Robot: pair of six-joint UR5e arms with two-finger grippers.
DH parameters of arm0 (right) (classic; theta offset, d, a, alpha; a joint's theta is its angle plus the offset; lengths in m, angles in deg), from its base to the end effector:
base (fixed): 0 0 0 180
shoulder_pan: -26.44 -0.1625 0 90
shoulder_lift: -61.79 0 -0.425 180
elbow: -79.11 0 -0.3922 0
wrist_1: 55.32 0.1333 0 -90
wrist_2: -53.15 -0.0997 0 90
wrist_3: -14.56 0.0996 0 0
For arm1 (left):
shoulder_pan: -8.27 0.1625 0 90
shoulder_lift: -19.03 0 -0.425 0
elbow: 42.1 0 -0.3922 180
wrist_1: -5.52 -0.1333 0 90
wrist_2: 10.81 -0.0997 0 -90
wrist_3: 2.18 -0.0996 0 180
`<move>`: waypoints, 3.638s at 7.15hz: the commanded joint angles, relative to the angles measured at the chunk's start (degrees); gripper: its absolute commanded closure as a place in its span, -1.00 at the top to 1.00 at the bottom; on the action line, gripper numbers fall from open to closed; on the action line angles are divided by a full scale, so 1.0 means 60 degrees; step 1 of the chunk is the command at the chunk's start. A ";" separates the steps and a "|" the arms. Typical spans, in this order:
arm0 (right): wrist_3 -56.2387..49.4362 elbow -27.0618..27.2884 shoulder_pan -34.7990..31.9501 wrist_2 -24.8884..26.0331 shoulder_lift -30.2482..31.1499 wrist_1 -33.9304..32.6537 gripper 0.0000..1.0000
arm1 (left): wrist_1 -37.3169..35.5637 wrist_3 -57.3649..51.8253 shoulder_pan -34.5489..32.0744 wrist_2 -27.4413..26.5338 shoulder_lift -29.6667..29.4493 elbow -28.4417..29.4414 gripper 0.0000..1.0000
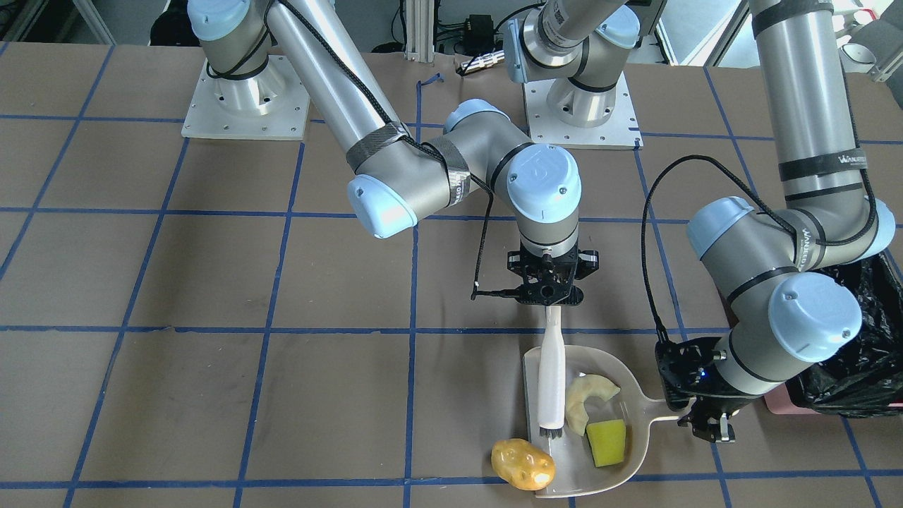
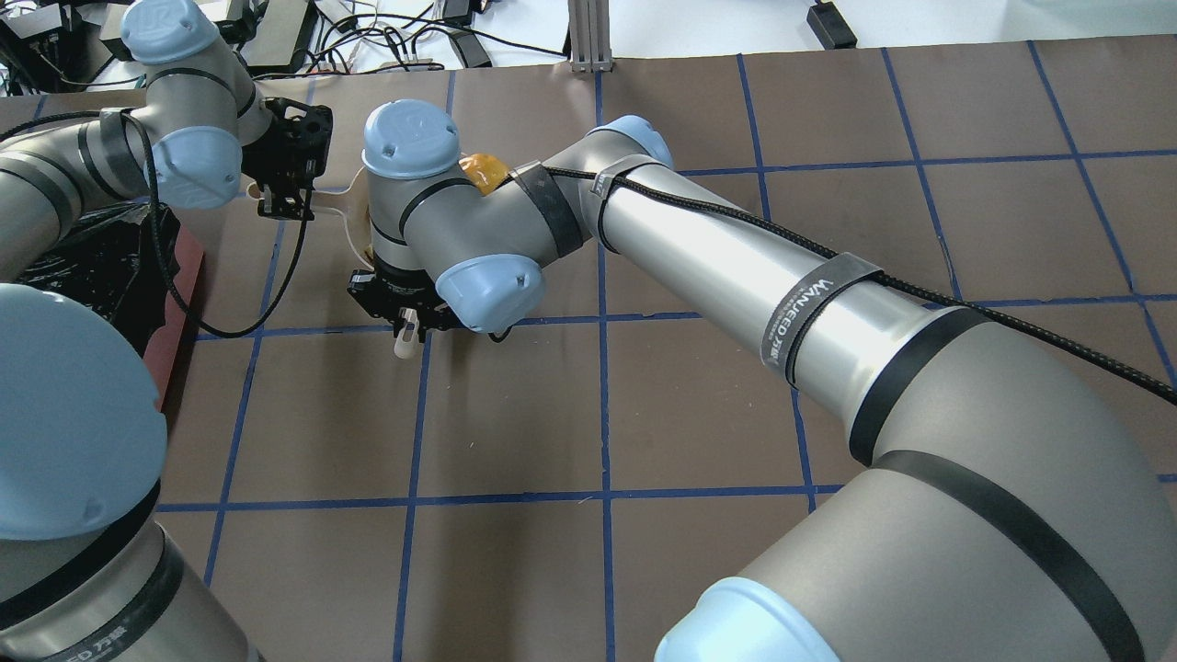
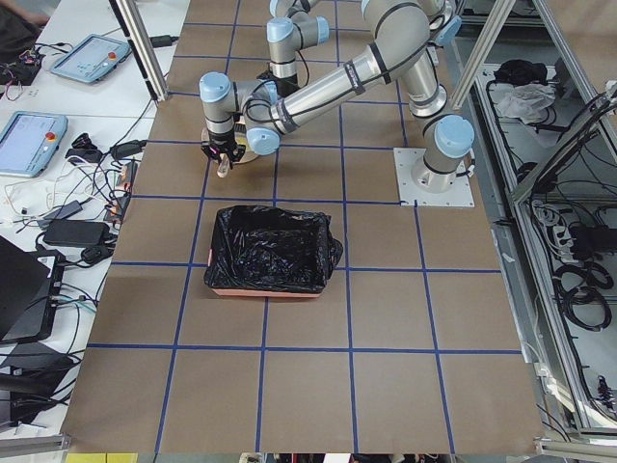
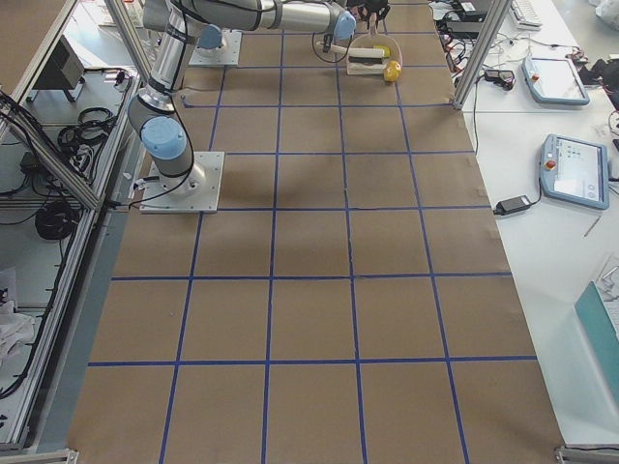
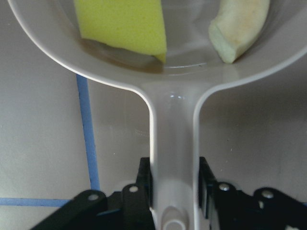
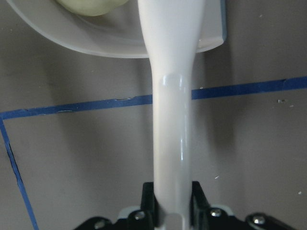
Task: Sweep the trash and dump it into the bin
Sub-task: 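Sweep again with the brush pushing debris into the dustpan, then move the brush with the right gripper behind the potato, then sweep the potato with the brush into the dustpan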
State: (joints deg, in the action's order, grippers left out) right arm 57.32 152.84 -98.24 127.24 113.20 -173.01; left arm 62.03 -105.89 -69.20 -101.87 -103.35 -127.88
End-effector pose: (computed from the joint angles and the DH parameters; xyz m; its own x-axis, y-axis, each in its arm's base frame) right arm 0.5509 -0.5140 0.2597 -0.9545 0.1386 -0.2639 0.1111 0.9869 0.1166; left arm 0.0196 -0.6942 0.2464 0.0214 0.9961 -0.0859 0.9990 -0.0180 0.0399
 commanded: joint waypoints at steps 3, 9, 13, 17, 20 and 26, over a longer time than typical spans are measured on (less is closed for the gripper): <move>-0.1119 0.0221 0.0445 0.0908 0.0381 0.0834 -1.00 | -0.0260 0.0000 0.0006 0.0000 -0.0081 0.0000 -0.55; -0.2730 0.0588 0.2116 0.0764 0.0337 0.1055 -1.00 | -0.0306 0.0000 0.0006 0.0000 -0.0126 0.0000 -0.56; -0.2866 0.0413 0.2484 0.0967 0.0017 0.0601 -1.00 | -0.0306 0.0029 0.0006 -0.0015 -0.0125 0.0000 -0.58; -0.2763 0.0061 0.1989 0.1012 -0.0527 0.0717 -1.00 | -0.0364 0.0014 0.0006 -0.0015 -0.0155 0.0015 -0.58; -0.2675 0.0046 0.1620 0.0867 -0.0513 0.1241 -1.00 | -0.0365 0.0000 -0.0009 -0.0308 -0.0141 0.0015 -0.59; -0.1855 -0.0158 0.1181 0.0177 -0.0571 0.1230 -1.00 | -0.0379 0.0029 -0.0214 -0.0454 -0.0155 0.0015 -0.59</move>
State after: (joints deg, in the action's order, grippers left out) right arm 45.45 152.49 -90.66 129.07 109.75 -165.60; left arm 59.75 -105.80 -70.33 -104.58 -104.27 -127.79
